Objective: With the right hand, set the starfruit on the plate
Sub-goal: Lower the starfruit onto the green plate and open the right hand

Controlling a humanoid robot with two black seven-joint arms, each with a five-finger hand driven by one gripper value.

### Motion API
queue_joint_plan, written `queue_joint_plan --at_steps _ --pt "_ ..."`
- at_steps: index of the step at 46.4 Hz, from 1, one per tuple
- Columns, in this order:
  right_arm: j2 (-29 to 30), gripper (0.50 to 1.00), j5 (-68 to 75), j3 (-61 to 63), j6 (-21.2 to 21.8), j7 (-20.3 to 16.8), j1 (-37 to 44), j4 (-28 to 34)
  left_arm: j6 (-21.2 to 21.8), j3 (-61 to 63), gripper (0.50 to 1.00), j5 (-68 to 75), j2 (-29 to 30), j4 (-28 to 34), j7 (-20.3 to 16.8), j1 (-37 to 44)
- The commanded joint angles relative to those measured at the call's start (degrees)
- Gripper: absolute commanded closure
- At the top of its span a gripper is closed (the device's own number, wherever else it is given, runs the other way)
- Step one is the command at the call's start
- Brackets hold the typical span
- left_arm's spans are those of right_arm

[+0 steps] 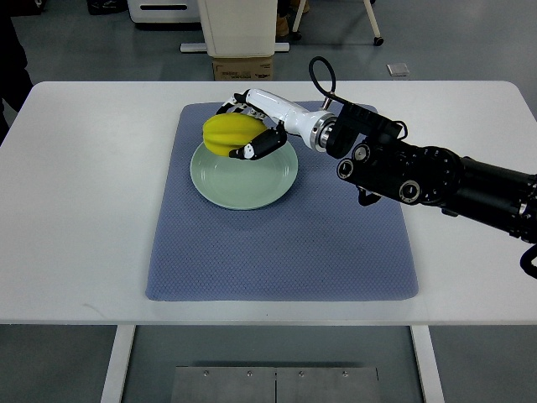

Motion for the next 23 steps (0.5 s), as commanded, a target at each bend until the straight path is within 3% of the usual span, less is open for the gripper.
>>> queue_joint_plan --at_steps 1,23 --pt "-0.01 1.0 0.01 -0.81 -0.02 0.11 -0.97 -0.77 0.0 0.0 0.5 0.0 0.0 0.0 -0.01 0.0" --pt "-0.01 1.0 -0.08 -0.9 -0.11 0.02 -4.13 -0.86 0.0 0.0 0.5 0.0 0.0 0.0 -0.01 0.0"
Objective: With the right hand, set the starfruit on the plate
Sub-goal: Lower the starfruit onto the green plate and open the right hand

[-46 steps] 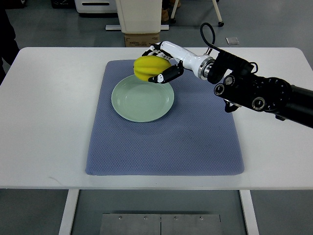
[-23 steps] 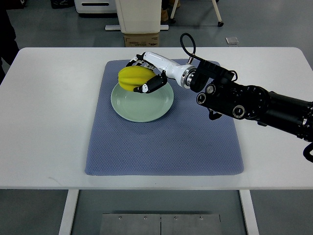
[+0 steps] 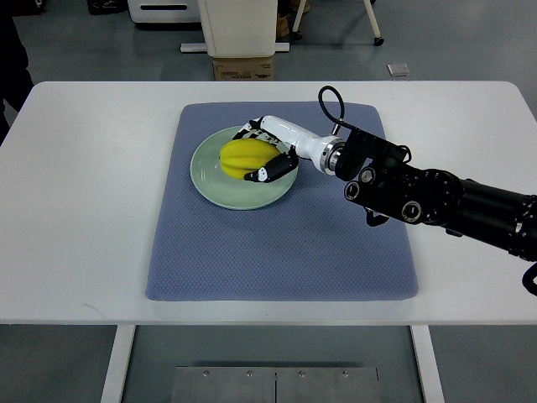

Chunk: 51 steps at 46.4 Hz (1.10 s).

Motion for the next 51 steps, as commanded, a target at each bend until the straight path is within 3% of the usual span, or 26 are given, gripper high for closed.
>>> queue_joint_plan --at_steps 1,26,33,36,51 --pt "0.0 1.0 0.0 0.01 0.01 -0.04 -0.42 0.01 0.0 0.0 0.5 0.0 0.0 0.0 0.0 0.0" --pt "0.0 1.0 0.0 0.01 -0.34 -0.92 -2.53 -0.34 0.0 0.0 0.5 0.0 0.0 0.0 0.0 0.0" --pt "0.0 0.687 0.09 0.01 -0.34 -0.92 -2.53 -0.34 0.0 0.0 0.5 0.0 0.0 0.0 0.0 0.0" --pt "0.0 0.524 0.09 0.01 -0.34 -0.92 -2.53 -0.34 0.0 0.0 0.5 0.0 0.0 0.0 0.0 0.0" --pt "0.0 0.5 0.09 -0.87 -0.34 -0.92 -2.62 -0.34 0.0 0.0 0.5 0.0 0.0 0.0 0.0 0.0"
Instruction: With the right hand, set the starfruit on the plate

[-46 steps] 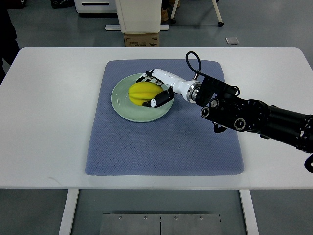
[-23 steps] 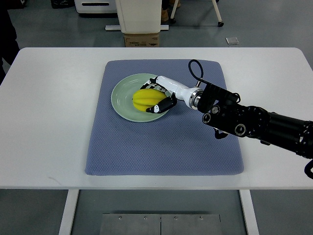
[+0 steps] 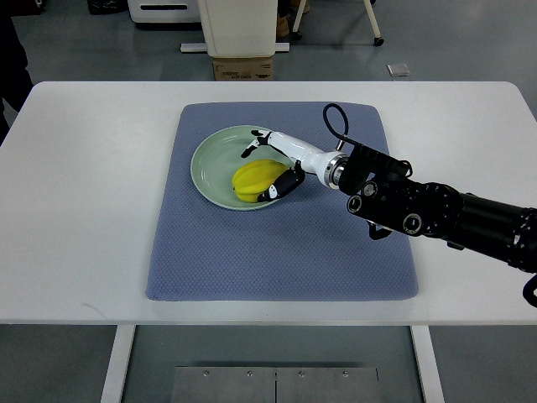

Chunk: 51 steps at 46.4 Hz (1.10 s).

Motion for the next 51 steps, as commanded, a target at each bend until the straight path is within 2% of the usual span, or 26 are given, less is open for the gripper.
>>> queue_joint_plan --at_steps 1,17,31,51 --pt "0.0 0.5 0.0 -0.09 -0.08 0.0 0.0 0.04 0.0 0.0 0.5 0.0 0.0 0.0 0.0 0.0" --pt "0.0 0.5 0.18 -0.18 0.89 -0.26 2.28 1.63 0.0 0.0 0.5 0.0 0.0 0.0 0.0 0.0" --pt "0.0 0.5 0.18 -0.18 1.42 -0.08 4.22 6.72 0.0 0.0 0.5 0.0 0.0 0.0 0.0 0.0" --pt "-11.95 0.5 2.9 6.76 1.59 0.0 4.31 9.45 0.0 0.0 0.5 0.0 0.0 0.0 0.0 0.0"
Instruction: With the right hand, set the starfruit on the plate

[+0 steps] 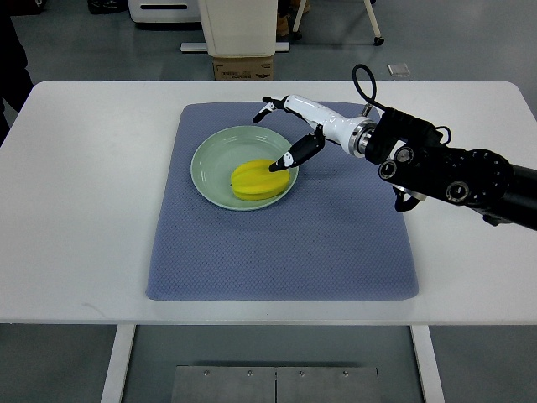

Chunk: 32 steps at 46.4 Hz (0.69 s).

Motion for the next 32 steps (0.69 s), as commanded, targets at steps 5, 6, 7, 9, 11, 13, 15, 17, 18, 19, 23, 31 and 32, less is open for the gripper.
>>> queue_joint_plan --at_steps 5,6,7,9,11,13,15,17,18,19,23,31,32 --pt "-3.31 0.5 2.14 3.69 0.0 -0.09 -0.87 -0.09 0.0 0.0 0.5 0.0 0.0 0.0 0.0 0.0" --pt "-3.49 0.5 2.85 4.21 0.0 -0.09 -1.05 -0.26 0.0 0.0 0.5 0.0 0.0 0.0 0.0 0.0" --pt "-3.75 0.5 3.64 4.65 -0.09 -0.26 -1.31 -0.26 0.0 0.0 0.5 0.0 0.0 0.0 0.0 0.0" --pt "-4.19 0.5 6.08 6.74 -0.53 -0.26 -2.62 -0.35 0.0 0.0 0.5 0.0 0.0 0.0 0.0 0.0" --pt "-4.37 0.5 7.33 8.34 -0.88 -0.35 -3.77 -0.53 0.0 0.0 0.5 0.0 0.0 0.0 0.0 0.0" --pt "-4.37 0.5 8.04 10.18 -1.06 -0.53 -4.82 -0.88 0.0 0.0 0.5 0.0 0.0 0.0 0.0 0.0" --pt "-4.37 0.5 8.39 11.94 -1.41 -0.53 -6.06 -1.4 0.0 0.0 0.5 0.0 0.0 0.0 0.0 0.0" --pt "-4.37 0.5 8.65 13.96 -2.02 -0.62 -7.2 -2.02 0.0 0.0 0.5 0.0 0.0 0.0 0.0 0.0" --pt "-4.28 0.5 8.92 15.02 -2.37 -0.62 -7.81 -2.28 0.0 0.0 0.5 0.0 0.0 0.0 0.0 0.0" --pt "-4.28 0.5 9.27 15.98 -2.64 -0.62 -8.34 -2.55 0.0 0.0 0.5 0.0 0.0 0.0 0.0 0.0" --pt "-4.19 0.5 10.93 19.15 -3.17 -0.62 -10.27 -3.51 0.0 0.0 0.5 0.0 0.0 0.0 0.0 0.0" --pt "-3.93 0.5 16.03 23.28 -5.1 -0.44 -13.53 -4.92 0.0 0.0 0.5 0.0 0.0 0.0 0.0 0.0" --pt "-3.84 0.5 16.47 23.98 -5.28 -0.44 -13.97 -5.01 0.0 0.0 0.5 0.0 0.0 0.0 0.0 0.0"
